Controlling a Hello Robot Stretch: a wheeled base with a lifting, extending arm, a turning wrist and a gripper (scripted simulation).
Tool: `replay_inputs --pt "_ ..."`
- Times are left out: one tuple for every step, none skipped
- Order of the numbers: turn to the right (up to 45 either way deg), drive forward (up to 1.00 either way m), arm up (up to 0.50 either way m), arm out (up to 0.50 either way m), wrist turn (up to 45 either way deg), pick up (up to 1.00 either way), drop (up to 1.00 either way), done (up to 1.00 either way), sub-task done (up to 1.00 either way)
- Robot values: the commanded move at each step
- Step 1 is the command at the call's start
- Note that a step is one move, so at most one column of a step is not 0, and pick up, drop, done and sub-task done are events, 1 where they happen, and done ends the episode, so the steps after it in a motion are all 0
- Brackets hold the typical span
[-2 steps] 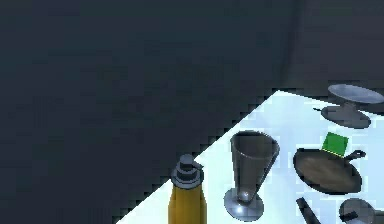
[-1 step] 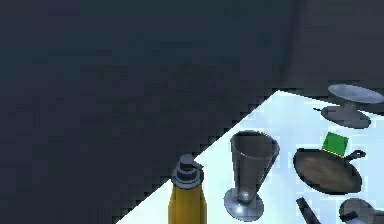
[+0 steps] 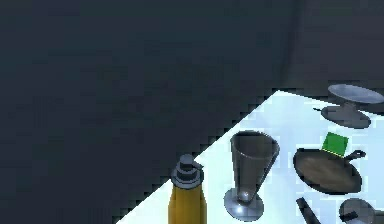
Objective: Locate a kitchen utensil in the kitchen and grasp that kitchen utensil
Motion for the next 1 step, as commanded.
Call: replay_inputs --pt "0.0 0.0 0.0 0.0 0.0 0.0 0.0 1.0 0.0"
